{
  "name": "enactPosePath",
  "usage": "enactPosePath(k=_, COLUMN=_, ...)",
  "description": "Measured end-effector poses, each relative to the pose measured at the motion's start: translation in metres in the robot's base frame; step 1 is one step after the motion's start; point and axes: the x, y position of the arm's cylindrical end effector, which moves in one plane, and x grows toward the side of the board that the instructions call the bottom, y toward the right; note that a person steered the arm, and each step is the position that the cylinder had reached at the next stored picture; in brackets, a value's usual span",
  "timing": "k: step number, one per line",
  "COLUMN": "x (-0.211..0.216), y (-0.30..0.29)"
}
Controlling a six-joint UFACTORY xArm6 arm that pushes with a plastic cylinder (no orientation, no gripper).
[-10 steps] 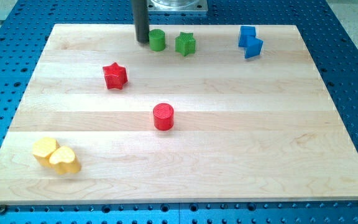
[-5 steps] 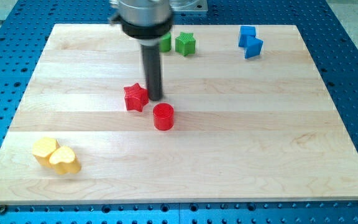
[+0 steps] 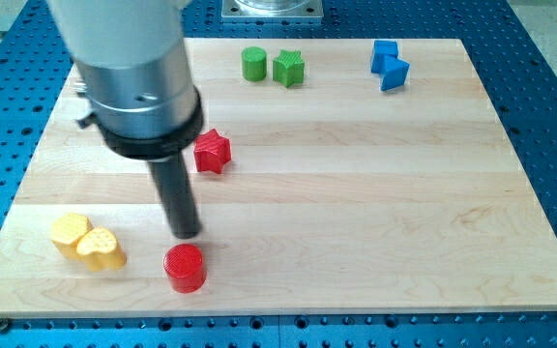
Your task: Place the red blocks vertically to each other
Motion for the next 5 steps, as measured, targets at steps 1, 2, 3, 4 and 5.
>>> enactPosePath(k=1, x=0.006, y=0.036)
enactPosePath(k=2, x=-0.002, y=-0.009)
enactPosePath(k=3, x=0.028, y=-0.023)
enactPosePath(k=4, x=0.052, y=-0.022)
enactPosePath(k=5, x=0.053, y=-0.031)
